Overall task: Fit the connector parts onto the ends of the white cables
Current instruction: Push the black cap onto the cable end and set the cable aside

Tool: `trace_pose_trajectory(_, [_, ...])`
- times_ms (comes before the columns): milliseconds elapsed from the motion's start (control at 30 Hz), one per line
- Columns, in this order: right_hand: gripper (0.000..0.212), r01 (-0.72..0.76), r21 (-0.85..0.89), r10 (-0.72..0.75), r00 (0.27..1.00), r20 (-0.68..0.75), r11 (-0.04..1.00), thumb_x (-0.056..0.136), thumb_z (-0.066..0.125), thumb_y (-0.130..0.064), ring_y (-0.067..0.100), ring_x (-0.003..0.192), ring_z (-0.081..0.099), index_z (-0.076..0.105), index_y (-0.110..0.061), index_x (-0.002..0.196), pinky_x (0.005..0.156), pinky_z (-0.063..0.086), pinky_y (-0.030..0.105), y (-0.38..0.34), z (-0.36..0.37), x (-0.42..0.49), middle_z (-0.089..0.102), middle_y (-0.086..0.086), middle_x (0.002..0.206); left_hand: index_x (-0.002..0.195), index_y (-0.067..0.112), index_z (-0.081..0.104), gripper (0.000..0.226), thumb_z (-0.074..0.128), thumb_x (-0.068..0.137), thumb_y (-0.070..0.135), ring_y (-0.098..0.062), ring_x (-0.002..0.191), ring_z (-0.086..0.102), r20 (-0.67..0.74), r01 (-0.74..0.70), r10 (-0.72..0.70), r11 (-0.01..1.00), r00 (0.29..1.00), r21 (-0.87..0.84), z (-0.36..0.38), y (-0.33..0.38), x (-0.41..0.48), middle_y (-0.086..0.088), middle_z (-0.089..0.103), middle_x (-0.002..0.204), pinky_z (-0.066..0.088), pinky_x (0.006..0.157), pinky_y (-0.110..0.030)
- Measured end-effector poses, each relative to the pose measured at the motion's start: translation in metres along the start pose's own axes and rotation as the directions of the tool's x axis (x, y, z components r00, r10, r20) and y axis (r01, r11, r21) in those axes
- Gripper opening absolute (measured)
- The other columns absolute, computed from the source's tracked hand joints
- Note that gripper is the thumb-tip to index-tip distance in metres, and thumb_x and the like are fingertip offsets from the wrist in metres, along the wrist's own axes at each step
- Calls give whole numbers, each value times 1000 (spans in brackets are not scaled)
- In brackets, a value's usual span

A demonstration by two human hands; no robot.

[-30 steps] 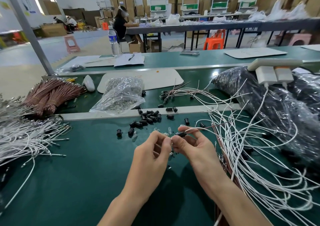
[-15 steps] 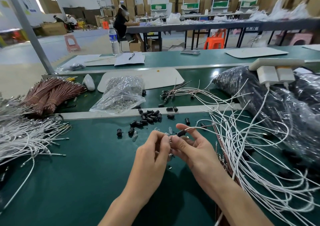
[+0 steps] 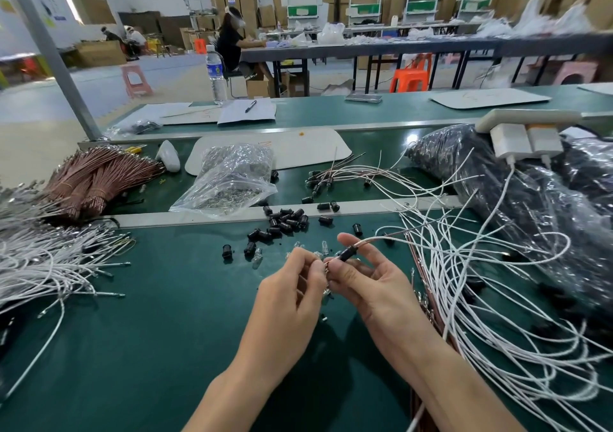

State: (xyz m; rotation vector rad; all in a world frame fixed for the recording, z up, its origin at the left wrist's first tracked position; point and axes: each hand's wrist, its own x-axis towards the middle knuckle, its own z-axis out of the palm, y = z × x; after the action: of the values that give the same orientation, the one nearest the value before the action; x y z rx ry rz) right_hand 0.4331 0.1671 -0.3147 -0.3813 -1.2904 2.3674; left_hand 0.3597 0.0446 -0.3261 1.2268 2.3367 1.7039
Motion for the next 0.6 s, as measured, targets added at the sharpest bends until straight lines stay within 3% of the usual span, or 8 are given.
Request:
trace_pose_trajectory(167, [66,-18,-42,19,999,29,999,61,87,-25,22,87,69,66,-21,123,73,57,24,1,-1,-1,68,16,95,90,29,51,20,43,105,40,-9,52,49,10,-29,28,997,1000,74,0,-3,-1,8,60,68,39,49,-23])
trace_pose_trajectory(300, [49,6,-68,-3,999,38,998,61,88,-27,20,83,68,75,-28,107,74,56,23,2,-4,1,67,10,87,90,34,51,23,39,102,49,-7,53,50,27,-28,25,991,999,133,-3,-2,0,16,60,69,36,51,-20])
trace_pose_trajectory(400, [46,28,-54,-28,1000,-10,998,57,88,-28,13,76,65,77,-31,102,70,55,20,2,-8,5,64,3,81,96,39,55,26,35,103,54,0,68,57,-23,-33,43,943,999,330,-15,-6,4,23,61,77,41,57,-19])
trace_pose_trajectory(500, [52,31,-10,-32,997,-66,999,55,88,-25,9,69,64,75,-24,105,65,55,17,0,-13,9,67,1,78,99,40,56,17,41,102,48,2,78,57,-112,69,-16,873,994,484,-35,-17,9,25,59,82,40,60,-17])
trace_pose_trajectory(600, [56,18,20,-16,994,-104,1000,60,84,-17,7,64,63,70,-17,114,63,54,15,-1,-16,11,68,-3,73,102,42,55,12,44,101,45,-4,79,55,-33,118,-121,813,992,570,-42,-25,10,19,55,89,43,64,-26])
